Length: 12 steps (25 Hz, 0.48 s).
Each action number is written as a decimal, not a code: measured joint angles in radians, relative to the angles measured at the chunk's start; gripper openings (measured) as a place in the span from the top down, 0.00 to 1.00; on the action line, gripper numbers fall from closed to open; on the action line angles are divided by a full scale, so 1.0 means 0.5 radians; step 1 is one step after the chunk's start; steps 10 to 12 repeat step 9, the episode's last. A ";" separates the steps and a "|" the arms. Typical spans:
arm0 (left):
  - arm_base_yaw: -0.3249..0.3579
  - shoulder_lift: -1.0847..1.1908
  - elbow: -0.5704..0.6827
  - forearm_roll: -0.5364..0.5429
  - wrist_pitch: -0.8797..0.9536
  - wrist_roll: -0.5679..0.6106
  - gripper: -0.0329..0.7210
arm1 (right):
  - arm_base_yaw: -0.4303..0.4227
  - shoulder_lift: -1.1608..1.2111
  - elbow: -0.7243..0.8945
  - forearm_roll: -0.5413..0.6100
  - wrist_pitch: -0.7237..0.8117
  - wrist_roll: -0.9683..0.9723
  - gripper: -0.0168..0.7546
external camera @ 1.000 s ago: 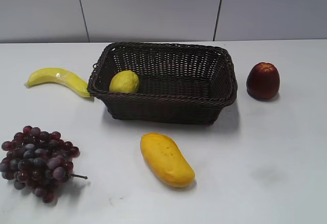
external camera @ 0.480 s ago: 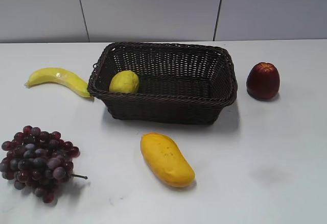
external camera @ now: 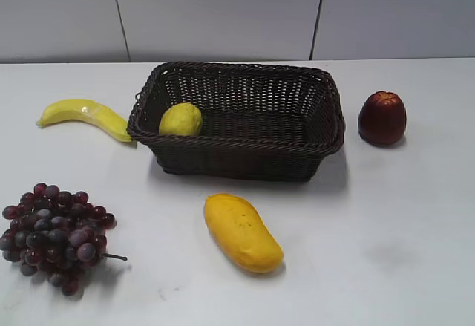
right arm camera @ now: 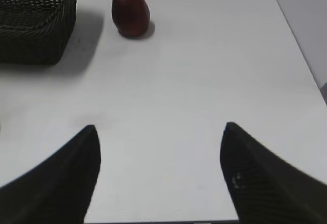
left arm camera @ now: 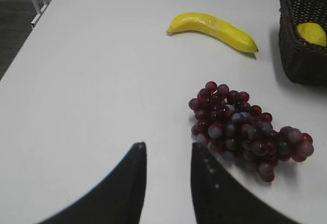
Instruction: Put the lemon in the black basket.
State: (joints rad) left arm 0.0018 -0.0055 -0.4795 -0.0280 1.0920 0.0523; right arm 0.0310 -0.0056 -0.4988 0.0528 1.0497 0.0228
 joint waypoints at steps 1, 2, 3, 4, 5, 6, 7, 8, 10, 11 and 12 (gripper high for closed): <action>0.000 0.000 0.000 0.000 0.000 0.000 0.64 | 0.000 0.000 0.000 0.002 0.000 0.000 0.21; 0.000 0.000 0.000 0.000 0.000 0.000 0.64 | 0.000 0.000 0.000 0.002 0.000 0.000 0.21; 0.000 0.000 0.000 0.000 0.000 0.000 0.64 | 0.000 0.000 0.000 0.002 0.000 0.000 0.21; 0.000 0.000 0.000 0.000 0.000 0.000 0.64 | 0.000 0.000 0.000 0.002 0.000 0.000 0.21; 0.000 0.000 0.000 0.000 0.000 0.000 0.64 | 0.000 0.000 0.000 0.002 0.000 0.000 0.21; 0.000 0.000 0.000 -0.002 0.000 0.000 0.64 | 0.000 0.000 0.000 0.002 0.000 0.000 0.21; 0.000 0.000 0.000 -0.001 0.000 0.000 0.64 | 0.000 0.000 0.000 0.004 0.000 0.000 0.21; 0.000 0.000 0.000 -0.001 0.000 0.000 0.64 | 0.000 0.000 0.000 0.004 0.000 0.000 0.21; 0.000 0.000 0.000 -0.001 0.000 0.000 0.64 | 0.000 0.000 0.000 0.004 0.000 0.000 0.21; 0.000 0.000 0.000 -0.001 0.000 0.000 0.64 | 0.000 0.000 0.000 0.004 0.000 0.000 0.21; 0.000 0.000 0.000 -0.001 0.000 0.000 0.64 | 0.000 0.000 0.000 0.004 0.000 0.000 0.21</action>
